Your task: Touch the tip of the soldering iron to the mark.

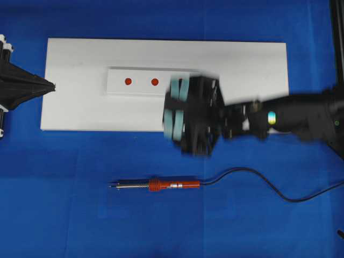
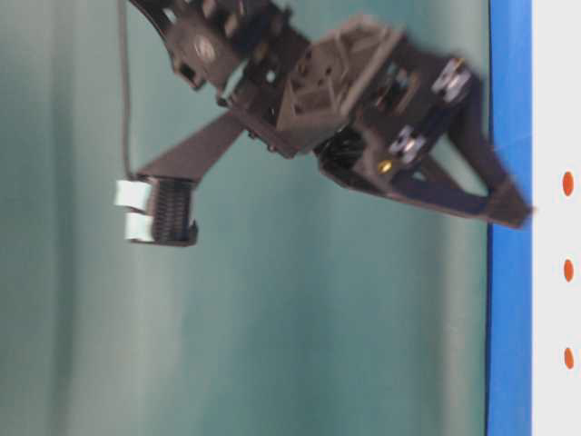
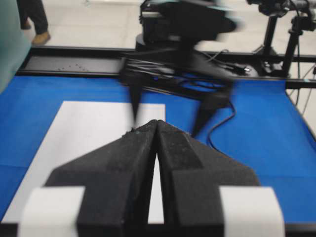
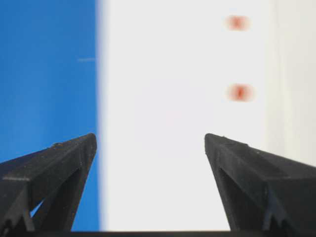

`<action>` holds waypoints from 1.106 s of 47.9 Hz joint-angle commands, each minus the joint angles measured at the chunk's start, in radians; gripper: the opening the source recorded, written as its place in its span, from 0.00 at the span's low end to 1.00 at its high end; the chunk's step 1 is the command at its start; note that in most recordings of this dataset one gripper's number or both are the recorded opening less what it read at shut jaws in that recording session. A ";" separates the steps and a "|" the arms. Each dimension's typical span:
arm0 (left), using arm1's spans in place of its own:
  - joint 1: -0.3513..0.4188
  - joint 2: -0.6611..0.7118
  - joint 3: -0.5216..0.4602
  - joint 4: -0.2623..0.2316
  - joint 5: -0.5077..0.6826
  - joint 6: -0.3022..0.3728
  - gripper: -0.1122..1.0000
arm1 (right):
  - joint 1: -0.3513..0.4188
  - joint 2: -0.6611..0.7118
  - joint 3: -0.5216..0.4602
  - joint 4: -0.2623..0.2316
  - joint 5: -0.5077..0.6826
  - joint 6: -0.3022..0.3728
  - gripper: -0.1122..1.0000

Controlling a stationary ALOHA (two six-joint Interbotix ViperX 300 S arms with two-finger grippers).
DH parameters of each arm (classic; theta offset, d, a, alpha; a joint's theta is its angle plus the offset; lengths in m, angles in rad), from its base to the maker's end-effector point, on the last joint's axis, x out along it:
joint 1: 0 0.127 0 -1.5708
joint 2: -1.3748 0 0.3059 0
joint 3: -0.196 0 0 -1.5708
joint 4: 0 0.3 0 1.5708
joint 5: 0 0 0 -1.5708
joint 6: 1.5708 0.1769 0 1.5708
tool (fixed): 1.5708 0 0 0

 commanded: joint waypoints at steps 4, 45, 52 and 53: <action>-0.002 0.008 -0.008 0.002 -0.003 0.000 0.10 | -0.106 -0.054 0.015 0.002 -0.067 -0.040 0.86; -0.002 0.008 -0.006 0.002 0.005 -0.009 0.10 | -0.133 -0.864 0.551 0.003 -0.106 -0.046 0.86; -0.002 0.009 -0.006 0.002 0.002 -0.009 0.10 | -0.132 -0.992 0.652 0.008 -0.121 -0.040 0.86; -0.002 0.008 -0.006 0.002 0.002 -0.009 0.10 | -0.132 -1.008 0.666 0.011 -0.126 -0.038 0.86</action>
